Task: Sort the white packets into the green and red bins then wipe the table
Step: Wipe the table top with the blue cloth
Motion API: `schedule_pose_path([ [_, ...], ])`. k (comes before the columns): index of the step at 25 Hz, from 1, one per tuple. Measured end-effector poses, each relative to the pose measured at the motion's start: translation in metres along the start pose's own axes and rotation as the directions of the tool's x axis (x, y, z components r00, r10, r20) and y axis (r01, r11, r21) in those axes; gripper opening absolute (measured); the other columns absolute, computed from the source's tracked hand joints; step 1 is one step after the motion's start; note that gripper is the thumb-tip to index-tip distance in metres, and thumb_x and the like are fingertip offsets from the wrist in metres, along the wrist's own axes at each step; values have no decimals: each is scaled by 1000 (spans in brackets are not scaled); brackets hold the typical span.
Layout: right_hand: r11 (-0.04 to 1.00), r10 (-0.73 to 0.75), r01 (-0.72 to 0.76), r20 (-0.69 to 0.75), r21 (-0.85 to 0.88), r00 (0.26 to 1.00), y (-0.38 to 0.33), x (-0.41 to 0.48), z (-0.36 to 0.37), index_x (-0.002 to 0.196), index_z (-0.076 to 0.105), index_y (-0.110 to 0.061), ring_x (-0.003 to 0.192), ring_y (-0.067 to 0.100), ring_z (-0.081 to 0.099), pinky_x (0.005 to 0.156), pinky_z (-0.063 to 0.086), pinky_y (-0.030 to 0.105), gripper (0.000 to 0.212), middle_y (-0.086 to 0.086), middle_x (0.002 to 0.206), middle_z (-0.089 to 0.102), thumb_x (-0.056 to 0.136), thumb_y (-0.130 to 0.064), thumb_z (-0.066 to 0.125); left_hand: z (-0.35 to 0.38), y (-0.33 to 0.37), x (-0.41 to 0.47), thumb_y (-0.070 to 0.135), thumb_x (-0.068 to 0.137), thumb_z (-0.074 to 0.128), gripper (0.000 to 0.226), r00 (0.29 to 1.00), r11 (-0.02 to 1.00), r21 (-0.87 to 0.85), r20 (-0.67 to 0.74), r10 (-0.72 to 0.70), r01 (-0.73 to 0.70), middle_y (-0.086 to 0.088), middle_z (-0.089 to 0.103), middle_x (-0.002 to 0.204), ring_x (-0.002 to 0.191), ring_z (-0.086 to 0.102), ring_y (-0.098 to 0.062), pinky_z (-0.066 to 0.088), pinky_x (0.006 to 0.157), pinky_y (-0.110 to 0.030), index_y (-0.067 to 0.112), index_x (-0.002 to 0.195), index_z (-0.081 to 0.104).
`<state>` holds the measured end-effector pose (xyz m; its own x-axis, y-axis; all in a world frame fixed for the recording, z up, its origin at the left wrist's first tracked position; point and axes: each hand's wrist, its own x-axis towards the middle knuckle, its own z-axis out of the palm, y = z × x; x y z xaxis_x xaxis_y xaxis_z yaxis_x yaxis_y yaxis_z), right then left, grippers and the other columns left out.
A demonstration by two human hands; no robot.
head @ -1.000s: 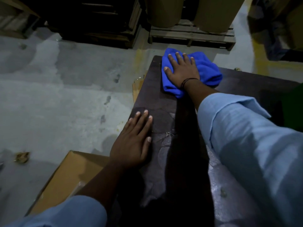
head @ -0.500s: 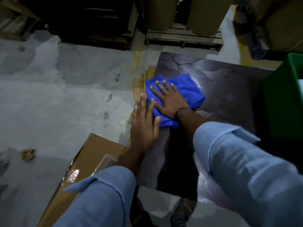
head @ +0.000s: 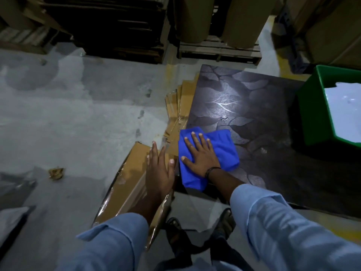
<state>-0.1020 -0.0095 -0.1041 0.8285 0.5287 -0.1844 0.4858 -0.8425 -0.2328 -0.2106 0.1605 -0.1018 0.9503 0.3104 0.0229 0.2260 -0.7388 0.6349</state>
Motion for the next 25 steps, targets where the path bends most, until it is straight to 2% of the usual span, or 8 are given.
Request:
schedule_pose_path([
  [3, 997, 30, -26, -66, 71, 997, -13, -24, -5, 160, 11, -30, 155, 28, -4, 124, 1, 48, 83, 6, 168, -3, 91, -69, 36, -5, 1, -21, 45, 103, 36, 57, 999, 999, -24, 27, -27, 27, -3, 10, 171, 157, 15, -25, 19, 126, -50, 19, 153, 39],
  [7, 850, 527, -514, -181, 115, 830, -36, -51, -9, 156, 26, -10, 140, 40, 32, 110, 29, 53, 98, 20, 158, 28, 84, -75, 42, -13, 4, -43, 43, 104, 32, 57, 997, 1000, 16, 70, 17, -18, -9, 15, 170, 155, 20, -30, 19, 126, -48, 15, 153, 41],
  [10, 842, 538, -536, -32, 55, 842, -48, -51, -14, 154, 23, -5, 133, 41, 36, 110, 30, 49, 100, 23, 152, 31, 86, -72, 50, -19, 12, -46, 44, 104, 30, 57, 996, 1000, 11, 85, -1, 0, -7, 14, 170, 156, 16, -27, 16, 127, -45, 18, 154, 39],
  [13, 837, 455, -453, 70, 306, 888, -47, -33, -20, 153, 25, -6, 129, 42, 46, 107, 39, 43, 88, 25, 143, 43, 86, -42, 70, -27, 15, -43, 44, 103, 32, 56, 999, 1000, -6, 53, -7, 7, -5, 12, 170, 156, 15, -25, 16, 127, -46, 20, 154, 38],
  [17, 624, 440, -418, 145, 660, 886, -43, -17, -55, 131, 56, -8, 106, 30, 64, 82, 50, 32, 67, 13, 116, 66, 71, -11, 84, -44, 10, -34, 47, 100, 30, 60, 1000, 1000, -12, -28, -15, 14, -2, 12, 171, 156, 17, -24, 19, 126, -48, 22, 154, 37],
  [21, 30, 445, -275, 233, 961, 864, -28, -6, -87, 115, 66, -1, 101, 36, 68, 79, 58, 38, 52, 14, 109, 72, 68, -3, 87, -64, 7, -22, 46, 102, 32, 57, 996, 999, -31, -82, -39, 37, 2, 9, 171, 157, 14, -21, 25, 124, -51, 22, 154, 37],
  [22, 46, 496, -295, 235, 954, 836, -23, -6, -91, 118, 63, -2, 101, 36, 67, 79, 57, 39, 54, 16, 113, 70, 70, -8, 87, -66, 6, -21, 45, 102, 33, 57, 996, 999, -28, -87, -32, 30, 2, 9, 171, 157, 15, -21, 27, 123, -52, 21, 153, 38],
  [25, 635, 643, -580, 68, 509, 763, -5, -22, -81, 143, 41, -11, 123, 40, 53, 99, 46, 42, 82, 20, 138, 50, 76, -32, 83, -67, -1, -25, 43, 102, 37, 55, 996, 1000, -5, -91, -24, 24, 1, 10, 171, 156, 17, -22, 30, 120, -53, 21, 153, 38],
])
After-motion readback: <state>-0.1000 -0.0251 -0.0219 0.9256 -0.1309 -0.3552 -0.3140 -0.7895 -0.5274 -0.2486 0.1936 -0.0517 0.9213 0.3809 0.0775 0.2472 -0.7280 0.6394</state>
